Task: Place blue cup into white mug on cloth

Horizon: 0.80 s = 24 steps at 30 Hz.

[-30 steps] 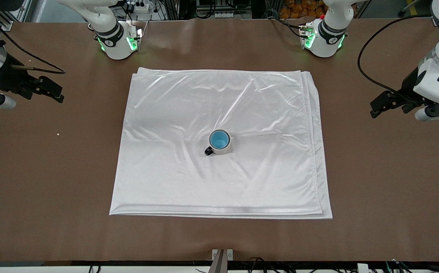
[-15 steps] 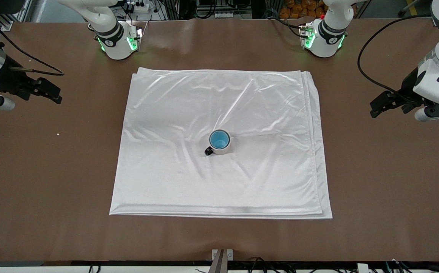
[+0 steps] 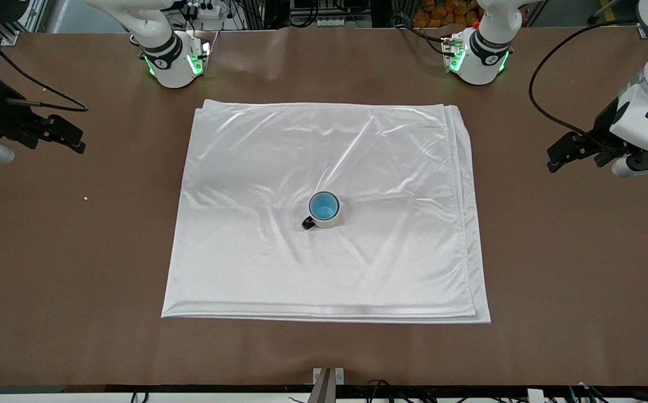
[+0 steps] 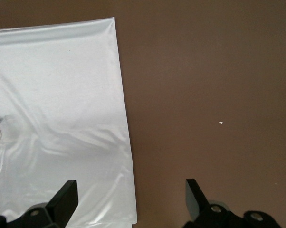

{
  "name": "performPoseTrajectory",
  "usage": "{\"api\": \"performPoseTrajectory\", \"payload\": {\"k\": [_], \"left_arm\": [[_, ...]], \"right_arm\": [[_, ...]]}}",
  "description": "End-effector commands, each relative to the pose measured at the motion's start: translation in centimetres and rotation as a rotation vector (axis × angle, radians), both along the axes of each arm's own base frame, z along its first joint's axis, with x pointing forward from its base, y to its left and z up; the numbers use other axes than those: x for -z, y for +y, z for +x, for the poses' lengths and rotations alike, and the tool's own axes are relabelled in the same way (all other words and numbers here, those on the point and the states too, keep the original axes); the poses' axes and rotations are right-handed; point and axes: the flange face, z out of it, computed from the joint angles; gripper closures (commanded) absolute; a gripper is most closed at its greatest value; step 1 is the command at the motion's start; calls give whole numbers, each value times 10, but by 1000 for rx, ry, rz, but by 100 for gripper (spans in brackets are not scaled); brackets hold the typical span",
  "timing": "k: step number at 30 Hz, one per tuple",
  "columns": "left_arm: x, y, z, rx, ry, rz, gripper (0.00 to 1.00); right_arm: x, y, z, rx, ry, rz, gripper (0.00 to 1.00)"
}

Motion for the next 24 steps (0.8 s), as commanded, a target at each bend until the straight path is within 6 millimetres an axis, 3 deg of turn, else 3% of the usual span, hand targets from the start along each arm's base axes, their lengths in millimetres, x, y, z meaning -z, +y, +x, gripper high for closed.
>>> {"api": "performPoseTrajectory", "payload": {"k": [1,13,24], "left_arm": [[-23,4,-12,21,-1,-3,0],[-31,24,-14,94,8,9,0],[-37,24,-17,99,-1,31,0]], "right_arm": [[-6,-2,-3,-12,-12,-10,0],[-5,-6,-2,-10,-12,-7,0],[-4,-9,-1,-6,-9,-7,0]]}}
